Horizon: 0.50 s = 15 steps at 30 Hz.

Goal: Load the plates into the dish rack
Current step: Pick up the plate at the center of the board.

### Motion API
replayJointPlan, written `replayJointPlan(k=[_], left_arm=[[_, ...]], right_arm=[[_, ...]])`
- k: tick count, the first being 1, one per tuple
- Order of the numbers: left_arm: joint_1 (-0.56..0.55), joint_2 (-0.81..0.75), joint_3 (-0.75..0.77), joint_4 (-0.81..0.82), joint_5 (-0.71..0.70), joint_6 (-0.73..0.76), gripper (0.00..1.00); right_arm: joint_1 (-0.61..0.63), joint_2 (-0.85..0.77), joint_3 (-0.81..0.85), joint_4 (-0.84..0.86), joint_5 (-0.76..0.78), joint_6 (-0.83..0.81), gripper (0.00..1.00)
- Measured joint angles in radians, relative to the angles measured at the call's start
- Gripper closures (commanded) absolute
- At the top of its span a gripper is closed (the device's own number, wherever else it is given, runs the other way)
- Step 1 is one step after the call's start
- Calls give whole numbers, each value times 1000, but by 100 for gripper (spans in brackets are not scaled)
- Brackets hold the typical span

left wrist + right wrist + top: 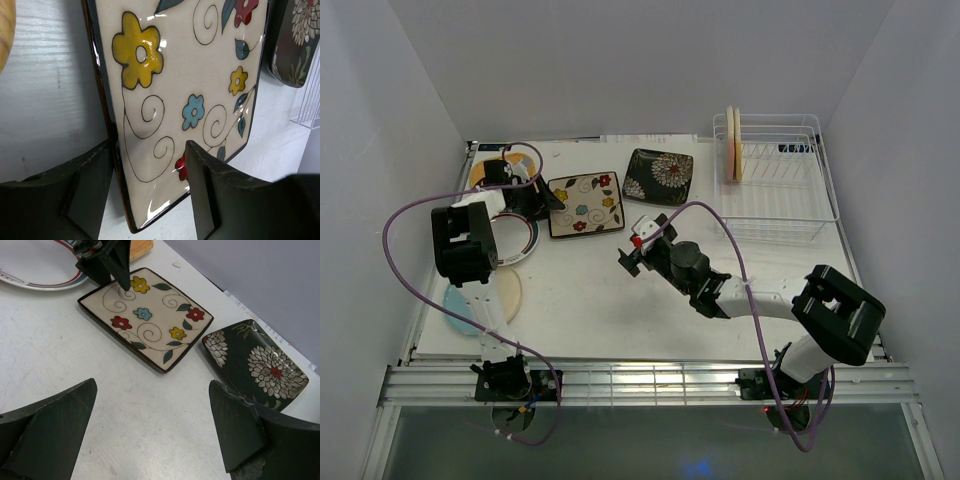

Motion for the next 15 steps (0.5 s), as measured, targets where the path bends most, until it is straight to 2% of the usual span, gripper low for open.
replayJointPlan(k=[15], left_arm=[[22,11,-19,15,29,-27,53]], right_arm=[[26,-35,-35,23,12,0,2]])
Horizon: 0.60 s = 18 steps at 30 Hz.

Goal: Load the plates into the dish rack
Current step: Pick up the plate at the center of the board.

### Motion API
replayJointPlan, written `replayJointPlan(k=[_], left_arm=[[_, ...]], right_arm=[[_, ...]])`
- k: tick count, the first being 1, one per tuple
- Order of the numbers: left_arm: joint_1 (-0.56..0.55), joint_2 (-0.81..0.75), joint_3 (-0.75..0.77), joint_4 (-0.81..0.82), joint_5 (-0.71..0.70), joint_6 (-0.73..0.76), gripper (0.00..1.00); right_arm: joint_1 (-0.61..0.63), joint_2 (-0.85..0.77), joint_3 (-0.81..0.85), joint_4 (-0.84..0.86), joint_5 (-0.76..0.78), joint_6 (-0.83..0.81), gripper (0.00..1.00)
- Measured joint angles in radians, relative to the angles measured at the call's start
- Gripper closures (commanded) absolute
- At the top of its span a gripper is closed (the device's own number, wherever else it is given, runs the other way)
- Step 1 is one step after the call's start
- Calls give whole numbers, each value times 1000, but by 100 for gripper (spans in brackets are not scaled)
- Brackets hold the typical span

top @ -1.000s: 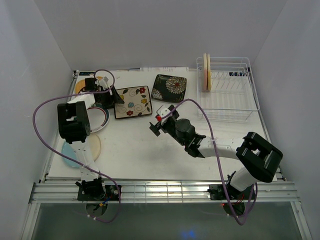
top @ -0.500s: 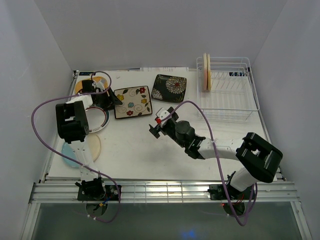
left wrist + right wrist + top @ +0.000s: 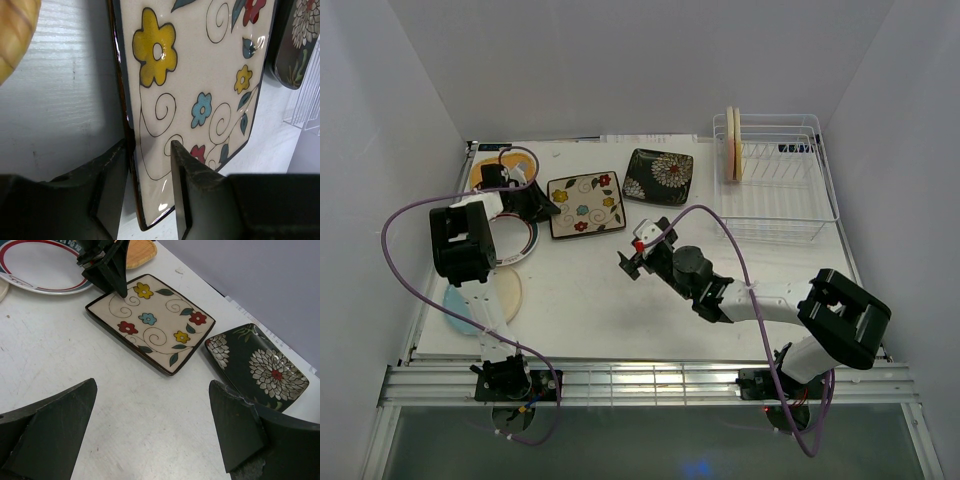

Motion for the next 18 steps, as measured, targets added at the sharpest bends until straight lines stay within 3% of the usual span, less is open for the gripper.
replayJointPlan(k=[5,9,18], left_arm=[[7,1,-14,1,3,-5,67],[12,1,-21,-1,7,-3,70],[18,-3,-37,8,26,-11,86]], right_arm=[[9,0,-6,5,8,0,2],[21,-13,-36,24,17,0,2],[37,-14,-67,50,36,-39,2]])
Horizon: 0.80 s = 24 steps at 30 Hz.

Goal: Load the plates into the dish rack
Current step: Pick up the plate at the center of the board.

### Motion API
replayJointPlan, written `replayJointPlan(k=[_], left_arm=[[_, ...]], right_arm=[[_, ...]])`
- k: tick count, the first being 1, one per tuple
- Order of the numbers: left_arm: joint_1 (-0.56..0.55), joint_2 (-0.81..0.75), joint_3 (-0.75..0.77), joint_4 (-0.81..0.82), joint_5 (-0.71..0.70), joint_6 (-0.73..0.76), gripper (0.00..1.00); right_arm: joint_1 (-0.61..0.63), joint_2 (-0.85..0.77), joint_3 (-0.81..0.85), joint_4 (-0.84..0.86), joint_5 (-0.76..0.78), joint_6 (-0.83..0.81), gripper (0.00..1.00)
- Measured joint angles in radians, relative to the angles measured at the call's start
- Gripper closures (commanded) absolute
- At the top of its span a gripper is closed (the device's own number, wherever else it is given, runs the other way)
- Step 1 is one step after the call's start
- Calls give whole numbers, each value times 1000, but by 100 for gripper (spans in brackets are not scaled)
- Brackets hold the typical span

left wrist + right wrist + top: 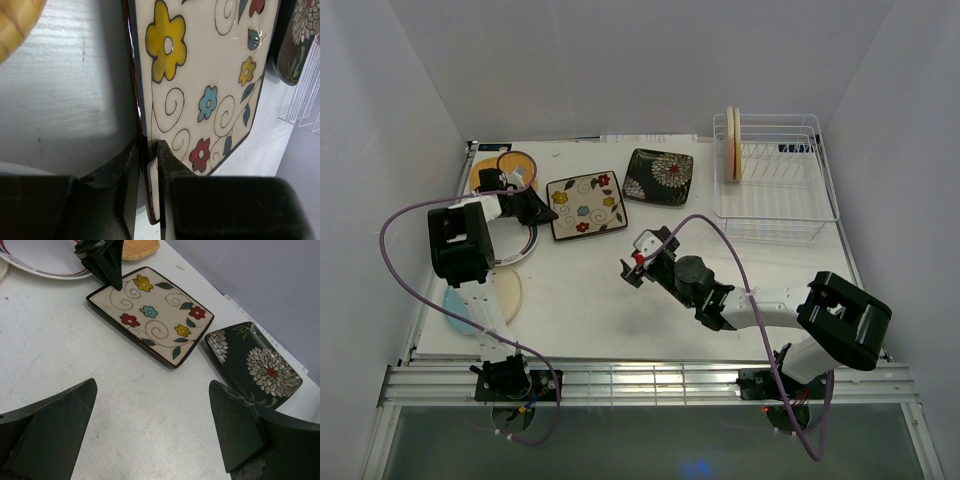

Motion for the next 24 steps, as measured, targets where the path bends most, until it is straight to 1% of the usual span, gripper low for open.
replayJointPlan(k=[1,3,7,16,24], left_arm=[[0,-3,-5,2,2,0,91],[1,-10,-14,-1,2,0,93],[1,-18,-24,-3,4,1,100],[1,-34,-41,-12,4,5,100],[1,-65,-46,-44,5,24,100]], right_arm=[[3,6,2,3,0,-16,2],[11,27,7,10,0,-44,2],[25,94,35,17,-10,-121,2],[31,185,129,-23,-96,-270,2],[59,304,227,-62,-102,-400,2]])
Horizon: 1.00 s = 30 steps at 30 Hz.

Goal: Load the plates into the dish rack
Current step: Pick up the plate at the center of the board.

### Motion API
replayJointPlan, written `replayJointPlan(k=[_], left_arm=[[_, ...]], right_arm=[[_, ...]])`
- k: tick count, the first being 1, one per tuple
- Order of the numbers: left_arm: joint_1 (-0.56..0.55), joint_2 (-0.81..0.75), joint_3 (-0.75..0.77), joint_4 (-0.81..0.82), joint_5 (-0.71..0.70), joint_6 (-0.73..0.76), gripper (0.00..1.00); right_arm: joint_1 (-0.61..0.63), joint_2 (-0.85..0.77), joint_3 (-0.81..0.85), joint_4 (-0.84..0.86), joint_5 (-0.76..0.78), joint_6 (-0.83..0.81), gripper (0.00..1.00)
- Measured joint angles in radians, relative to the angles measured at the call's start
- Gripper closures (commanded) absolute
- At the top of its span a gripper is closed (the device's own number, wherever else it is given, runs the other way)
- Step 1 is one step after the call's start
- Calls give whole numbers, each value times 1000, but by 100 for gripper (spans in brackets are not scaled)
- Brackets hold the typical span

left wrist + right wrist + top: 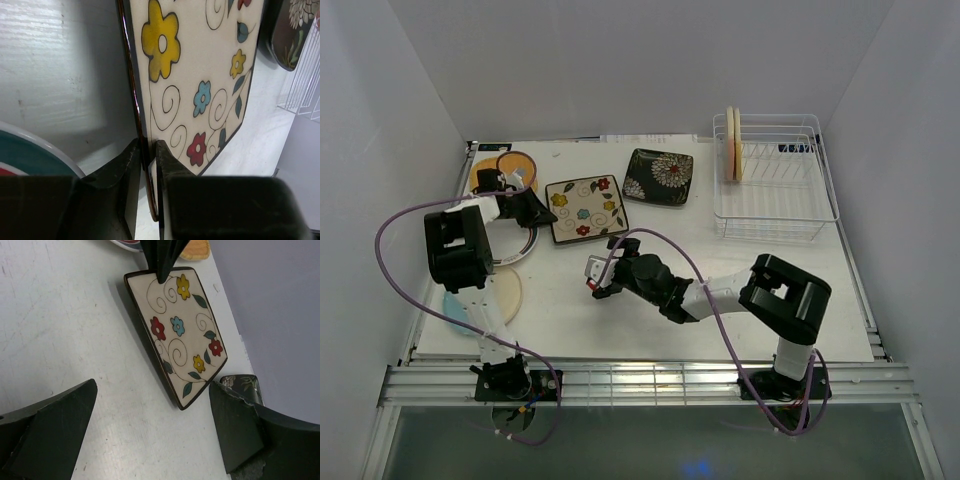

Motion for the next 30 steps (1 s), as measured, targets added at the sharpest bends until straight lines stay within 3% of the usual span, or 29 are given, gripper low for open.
replayJointPlan(k=[20,23,27,30], left_arm=[[1,-82,-13,-52,39,28,100],[1,-100,-14,-56,46,31,100],[1,-115,-16,-64,55,39,100],[1,-115,-18,-71,58,42,100]], right_arm=[[16,293,291,-89,28,-209,7],[16,330,343,-107,30,-235,10],[16,373,409,-119,37,-261,21],[16,398,449,-126,47,-275,21]])
